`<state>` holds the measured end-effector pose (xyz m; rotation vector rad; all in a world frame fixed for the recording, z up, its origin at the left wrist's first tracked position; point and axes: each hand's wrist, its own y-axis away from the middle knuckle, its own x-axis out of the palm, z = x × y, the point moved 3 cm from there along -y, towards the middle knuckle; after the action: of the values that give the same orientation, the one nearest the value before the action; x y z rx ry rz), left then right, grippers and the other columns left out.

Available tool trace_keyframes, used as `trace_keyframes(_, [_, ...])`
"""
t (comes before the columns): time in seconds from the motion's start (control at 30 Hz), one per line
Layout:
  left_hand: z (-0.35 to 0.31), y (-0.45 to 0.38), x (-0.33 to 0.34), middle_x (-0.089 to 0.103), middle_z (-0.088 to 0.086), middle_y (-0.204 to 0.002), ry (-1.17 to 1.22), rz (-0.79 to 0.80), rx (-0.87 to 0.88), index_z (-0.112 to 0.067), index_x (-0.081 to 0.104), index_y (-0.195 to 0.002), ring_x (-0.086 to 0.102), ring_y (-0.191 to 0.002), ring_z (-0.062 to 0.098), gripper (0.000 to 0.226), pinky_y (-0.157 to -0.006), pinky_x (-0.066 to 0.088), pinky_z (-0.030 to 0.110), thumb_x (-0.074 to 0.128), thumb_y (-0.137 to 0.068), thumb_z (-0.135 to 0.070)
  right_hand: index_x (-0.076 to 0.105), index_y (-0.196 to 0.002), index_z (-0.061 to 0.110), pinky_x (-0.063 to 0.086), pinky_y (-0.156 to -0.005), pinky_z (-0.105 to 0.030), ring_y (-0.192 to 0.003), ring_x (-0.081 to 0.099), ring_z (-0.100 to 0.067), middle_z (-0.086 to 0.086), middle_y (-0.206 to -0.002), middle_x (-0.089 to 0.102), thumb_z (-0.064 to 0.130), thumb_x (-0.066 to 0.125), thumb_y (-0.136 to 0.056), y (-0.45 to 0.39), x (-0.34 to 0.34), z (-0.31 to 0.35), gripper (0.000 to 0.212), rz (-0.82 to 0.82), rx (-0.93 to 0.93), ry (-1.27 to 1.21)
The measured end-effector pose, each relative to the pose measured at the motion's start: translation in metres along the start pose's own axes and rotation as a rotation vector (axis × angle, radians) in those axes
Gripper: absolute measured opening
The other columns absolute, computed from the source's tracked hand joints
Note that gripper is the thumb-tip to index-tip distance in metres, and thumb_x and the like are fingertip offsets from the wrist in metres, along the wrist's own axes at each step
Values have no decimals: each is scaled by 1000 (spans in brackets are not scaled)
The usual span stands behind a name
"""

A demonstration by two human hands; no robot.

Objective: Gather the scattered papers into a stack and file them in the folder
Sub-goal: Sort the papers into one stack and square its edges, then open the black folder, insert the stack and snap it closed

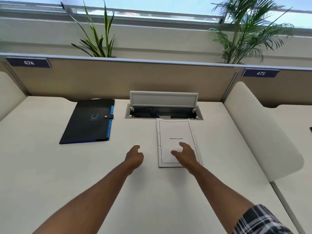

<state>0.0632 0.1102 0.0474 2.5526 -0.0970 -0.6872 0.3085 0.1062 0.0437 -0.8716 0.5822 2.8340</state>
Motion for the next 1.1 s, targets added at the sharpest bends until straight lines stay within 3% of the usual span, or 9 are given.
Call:
trace_keyframes(0.07, [14,4,-18,36,4,-155,-22,-36,-4,-20,33,-151,42,-136,25,51,-96,36,27,42,-101,-19,41,-154,13,35,-118,-36,-147,39,-22,-4,-161,40,31,73,-90,7,18,6,73,28,-20,36])
trace_keyframes(0.23, [47,11,-69,32,7,-158,-123,-75,6,-18,28,-154,37,-141,26,55,-113,34,37,45,-102,-23,38,-155,12,34,-120,-39,-150,34,-21,-5,-165,32,32,74,-90,21,64,29,77,90,-70,100])
trace_keyframes(0.4, [72,7,-124,26,9,-161,-208,-133,9,-13,21,-156,31,-145,27,56,-115,30,37,41,-103,-18,39,-155,11,27,-121,-32,-153,29,-18,-6,-166,28,32,73,-91,25,112,65,74,128,-135,174])
trace_keyframes(0.8, [113,-60,-259,13,12,-165,-263,-183,38,-5,19,-155,6,-152,30,67,-121,20,43,52,-100,-23,39,-155,15,36,-117,-34,-146,41,-23,-5,-162,35,31,75,-91,2,221,150,75,150,-100,150])
trace_keyframes(0.97, [128,-95,-308,43,14,-148,-204,-223,51,-9,31,-147,38,-138,34,62,-111,39,51,61,-95,-22,38,-156,17,35,-118,-36,-148,38,-23,-4,-163,36,30,76,-90,-20,259,179,77,142,-77,144])
trace_keyframes(1.1, [136,-124,-338,47,19,-143,-208,-252,8,-3,32,-142,45,-131,38,62,-107,42,50,63,-93,-25,38,-156,17,38,-116,-38,-147,39,-25,-5,-162,37,30,77,-90,-41,278,200,78,112,-75,140])
